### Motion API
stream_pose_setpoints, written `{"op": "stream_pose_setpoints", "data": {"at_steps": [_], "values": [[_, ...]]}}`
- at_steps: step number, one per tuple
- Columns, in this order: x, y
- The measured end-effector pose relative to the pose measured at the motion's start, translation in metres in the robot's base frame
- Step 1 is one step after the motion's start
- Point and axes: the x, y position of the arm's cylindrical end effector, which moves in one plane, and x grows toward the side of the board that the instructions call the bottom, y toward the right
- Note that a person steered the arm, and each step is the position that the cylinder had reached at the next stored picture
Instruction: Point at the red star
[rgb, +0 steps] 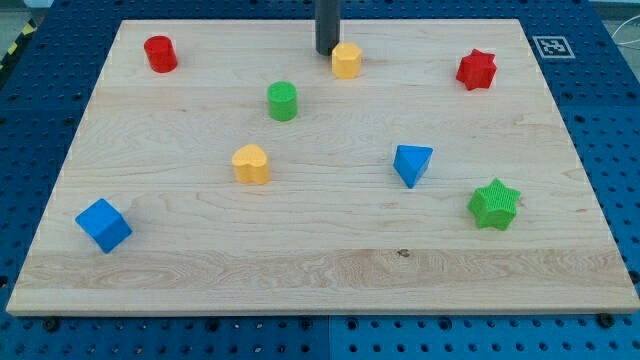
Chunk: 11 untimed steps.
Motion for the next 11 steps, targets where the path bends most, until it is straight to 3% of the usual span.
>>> {"op": "stream_pose_setpoints", "data": {"at_steps": [1,3,8,11], "values": [[0.015,0.019],[0.118,0.030],[0.110,0.235],[0.060,0.227]]}}
